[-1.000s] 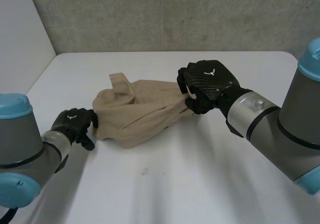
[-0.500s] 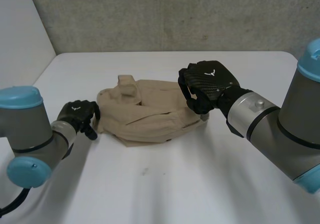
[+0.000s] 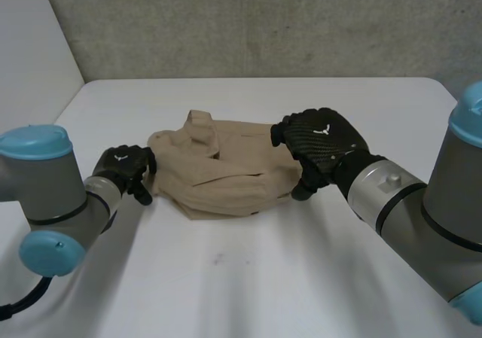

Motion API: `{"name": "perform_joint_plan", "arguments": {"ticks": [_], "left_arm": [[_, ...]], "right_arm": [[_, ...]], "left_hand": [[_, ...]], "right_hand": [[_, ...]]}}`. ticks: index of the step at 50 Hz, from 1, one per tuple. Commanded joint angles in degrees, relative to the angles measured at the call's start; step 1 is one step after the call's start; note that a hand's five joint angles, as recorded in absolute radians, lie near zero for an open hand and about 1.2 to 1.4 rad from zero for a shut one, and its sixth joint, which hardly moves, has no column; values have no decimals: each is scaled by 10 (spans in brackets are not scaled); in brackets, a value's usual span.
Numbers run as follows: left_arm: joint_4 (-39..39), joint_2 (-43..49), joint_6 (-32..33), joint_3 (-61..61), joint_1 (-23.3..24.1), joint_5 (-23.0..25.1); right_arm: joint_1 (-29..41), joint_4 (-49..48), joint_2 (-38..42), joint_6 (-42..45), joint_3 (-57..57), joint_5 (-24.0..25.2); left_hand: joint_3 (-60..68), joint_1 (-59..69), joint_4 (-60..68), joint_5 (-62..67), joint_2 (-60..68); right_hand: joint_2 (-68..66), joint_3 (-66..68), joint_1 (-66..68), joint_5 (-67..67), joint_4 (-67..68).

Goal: Fold the shorts.

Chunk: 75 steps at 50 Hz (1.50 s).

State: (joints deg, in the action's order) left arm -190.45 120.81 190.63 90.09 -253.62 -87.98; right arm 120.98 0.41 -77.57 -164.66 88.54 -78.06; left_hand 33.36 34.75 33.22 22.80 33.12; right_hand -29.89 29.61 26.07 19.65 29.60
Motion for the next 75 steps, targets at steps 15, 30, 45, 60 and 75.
{"name": "perform_joint_plan", "arguments": {"ticks": [15, 30, 45, 60, 75], "left_arm": [[3, -3, 0, 0, 3, 0], [3, -46, -1, 33, -9, 12], [-1, -44, -1, 38, -43, 46], [-2, -30, -2, 41, -21, 63], [-3, 14, 0, 18, -20, 62]], "right_arm": [[46, -11, 160, 11, -104, -48], [20, -30, 127, -36, -72, -45], [1, -30, 134, -37, -63, -43], [4, -31, 136, -36, -59, -41], [1, -31, 139, -35, -62, -42]], "left_hand": [[48, 34, 49, 53, 50], [46, 32, 47, 52, 48], [49, 36, 51, 55, 52], [49, 36, 51, 55, 52], [466, 452, 468, 472, 469]], "right_hand": [[-501, 504, 539, 504, 504], [-501, 504, 539, 504, 504], [-501, 504, 539, 504, 504], [-501, 504, 539, 504, 504], [-501, 504, 539, 504, 504]]}}
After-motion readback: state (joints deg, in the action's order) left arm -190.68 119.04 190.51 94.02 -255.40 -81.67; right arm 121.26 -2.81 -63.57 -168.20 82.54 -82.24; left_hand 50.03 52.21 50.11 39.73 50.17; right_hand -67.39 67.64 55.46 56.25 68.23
